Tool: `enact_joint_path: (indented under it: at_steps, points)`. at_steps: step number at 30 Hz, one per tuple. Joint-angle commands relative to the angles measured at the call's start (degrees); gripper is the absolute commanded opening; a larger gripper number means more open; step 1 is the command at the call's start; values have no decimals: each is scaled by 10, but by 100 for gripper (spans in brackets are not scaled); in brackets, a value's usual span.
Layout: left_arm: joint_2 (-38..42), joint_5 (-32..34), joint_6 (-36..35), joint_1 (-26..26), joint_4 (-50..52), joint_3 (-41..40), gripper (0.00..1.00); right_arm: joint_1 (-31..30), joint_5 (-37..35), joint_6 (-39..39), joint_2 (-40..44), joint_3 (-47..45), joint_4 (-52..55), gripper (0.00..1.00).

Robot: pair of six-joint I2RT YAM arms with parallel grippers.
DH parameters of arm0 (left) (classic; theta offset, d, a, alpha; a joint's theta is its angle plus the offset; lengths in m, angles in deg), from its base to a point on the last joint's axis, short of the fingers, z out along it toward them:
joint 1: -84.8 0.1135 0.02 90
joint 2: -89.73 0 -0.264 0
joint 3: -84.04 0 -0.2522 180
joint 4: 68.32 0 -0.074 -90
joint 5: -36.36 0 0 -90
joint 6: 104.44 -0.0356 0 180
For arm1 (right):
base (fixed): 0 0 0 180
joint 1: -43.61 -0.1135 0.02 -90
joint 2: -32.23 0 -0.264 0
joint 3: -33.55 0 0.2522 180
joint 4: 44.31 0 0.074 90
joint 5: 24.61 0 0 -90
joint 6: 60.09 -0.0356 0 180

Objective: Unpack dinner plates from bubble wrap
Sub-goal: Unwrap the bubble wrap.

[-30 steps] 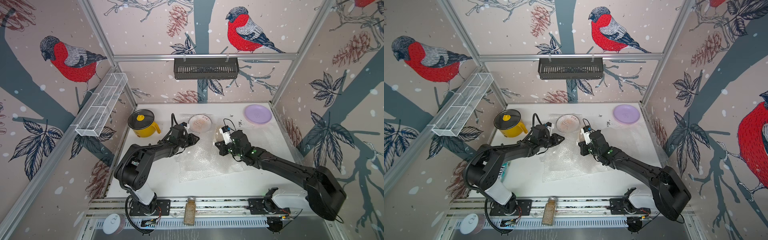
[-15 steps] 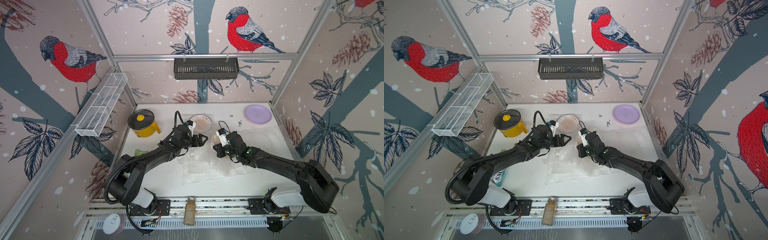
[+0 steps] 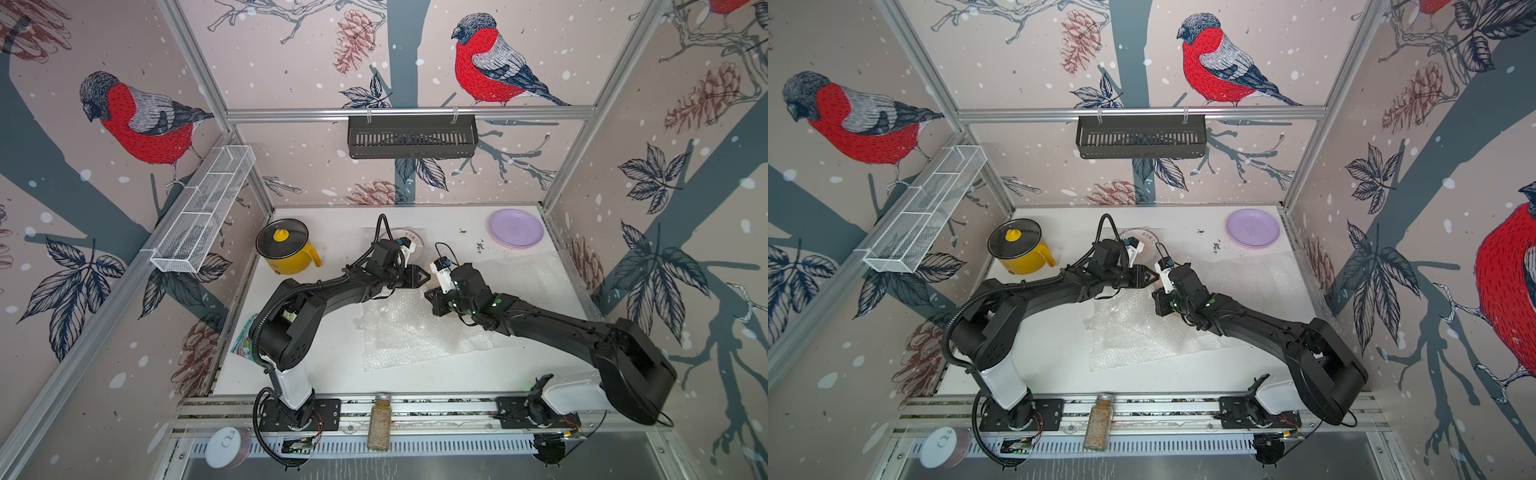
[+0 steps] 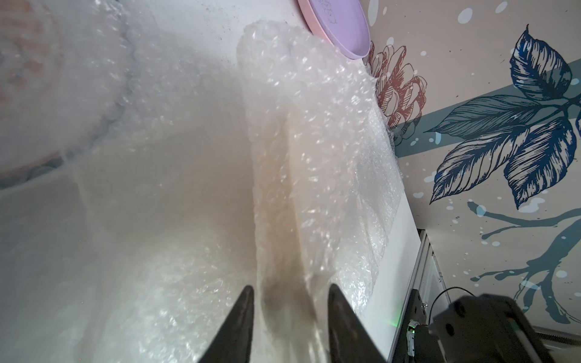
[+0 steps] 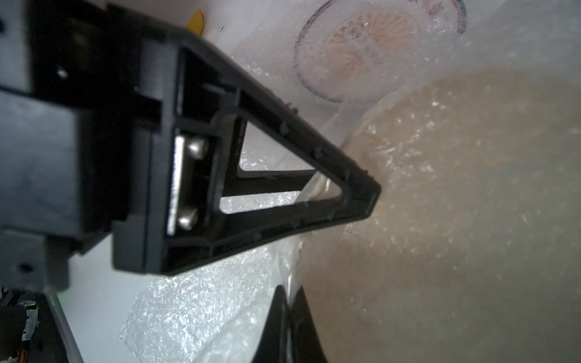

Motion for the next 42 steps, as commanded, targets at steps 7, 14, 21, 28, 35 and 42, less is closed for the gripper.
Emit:
enact_joint_path:
  at_steps: [7,14,21,28,35,42]
  points:
    - [-8,22,4,-1,39,17,12,-10,-10,8,5,6,0,2]
    - [24,58,17,1,50,-5,0,-16,-13,16,30,12,11,34]
    - [65,92,16,9,110,0,0,-16,-27,-10,148,41,52,80]
    - [92,93,56,-10,107,8,0,86,-180,-85,253,100,210,99]
    - [58,104,124,-90,84,104,0,291,-90,-109,295,119,247,99]
    - [30,116,199,-123,43,168,0,364,-96,-112,309,183,280,99]
